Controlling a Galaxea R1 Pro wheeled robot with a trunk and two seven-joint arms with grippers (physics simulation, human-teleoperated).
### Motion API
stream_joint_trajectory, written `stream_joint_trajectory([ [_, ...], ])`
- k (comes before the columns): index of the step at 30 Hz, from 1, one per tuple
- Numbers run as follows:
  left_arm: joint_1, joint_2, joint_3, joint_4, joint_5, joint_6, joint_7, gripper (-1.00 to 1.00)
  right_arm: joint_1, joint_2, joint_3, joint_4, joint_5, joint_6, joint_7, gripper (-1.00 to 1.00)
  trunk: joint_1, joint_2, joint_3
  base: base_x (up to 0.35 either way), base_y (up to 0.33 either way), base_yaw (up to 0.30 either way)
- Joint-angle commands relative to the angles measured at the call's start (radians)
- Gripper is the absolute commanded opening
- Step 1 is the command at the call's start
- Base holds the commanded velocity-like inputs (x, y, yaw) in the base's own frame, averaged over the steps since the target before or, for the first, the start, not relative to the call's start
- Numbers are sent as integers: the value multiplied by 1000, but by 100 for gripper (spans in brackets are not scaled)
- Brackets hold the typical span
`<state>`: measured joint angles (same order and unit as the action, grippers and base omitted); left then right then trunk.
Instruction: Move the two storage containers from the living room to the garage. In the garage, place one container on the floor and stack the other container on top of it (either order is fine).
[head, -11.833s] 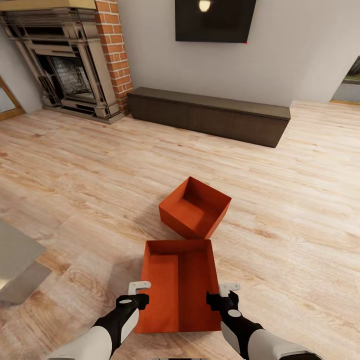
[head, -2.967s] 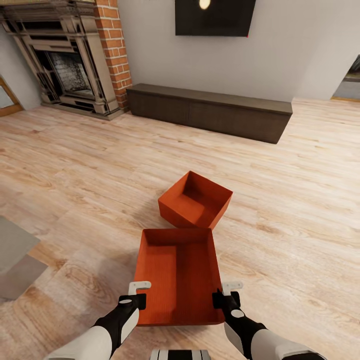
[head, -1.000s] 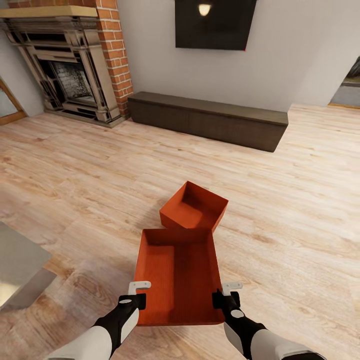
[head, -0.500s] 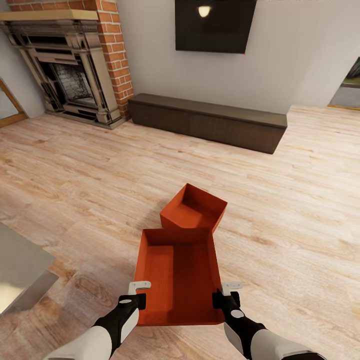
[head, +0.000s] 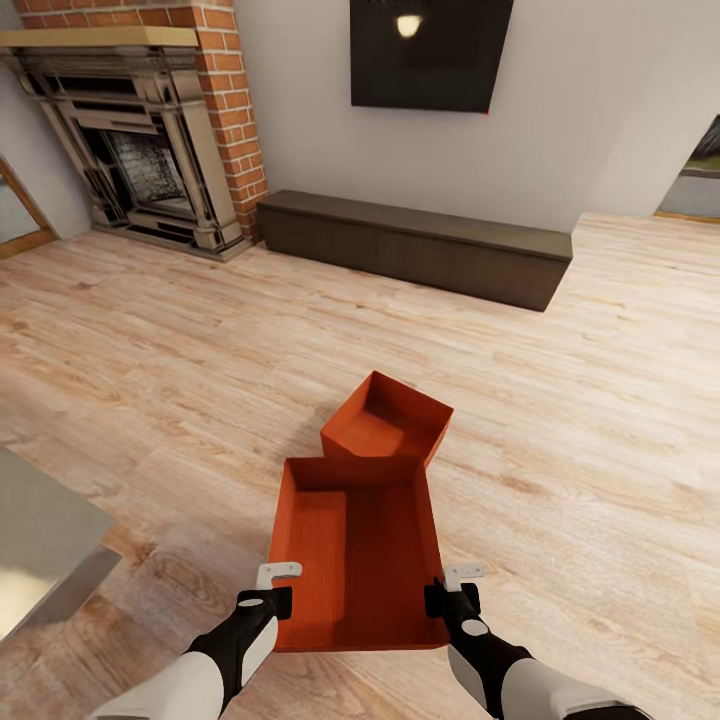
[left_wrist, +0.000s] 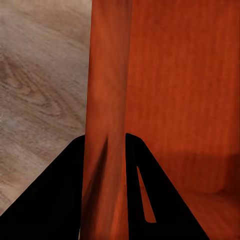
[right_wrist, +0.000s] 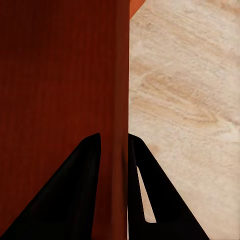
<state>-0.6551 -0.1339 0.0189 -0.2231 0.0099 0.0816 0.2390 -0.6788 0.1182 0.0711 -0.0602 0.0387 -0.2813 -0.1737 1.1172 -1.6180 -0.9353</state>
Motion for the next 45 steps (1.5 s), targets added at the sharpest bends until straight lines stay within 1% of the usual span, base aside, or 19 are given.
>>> stream_joint_trajectory([
  [1, 0, 0, 12, -2, -10, 7, 9, -100, -1, 0, -13, 0, 1, -2, -7, -100, -4, 7, 3, 0, 0, 0],
  [45, 0, 0, 12, -2, -10, 6, 9, -100, -1, 0, -13, 0, 1, -2, -7, -100, -173, 315, 140, 0, 0, 0],
])
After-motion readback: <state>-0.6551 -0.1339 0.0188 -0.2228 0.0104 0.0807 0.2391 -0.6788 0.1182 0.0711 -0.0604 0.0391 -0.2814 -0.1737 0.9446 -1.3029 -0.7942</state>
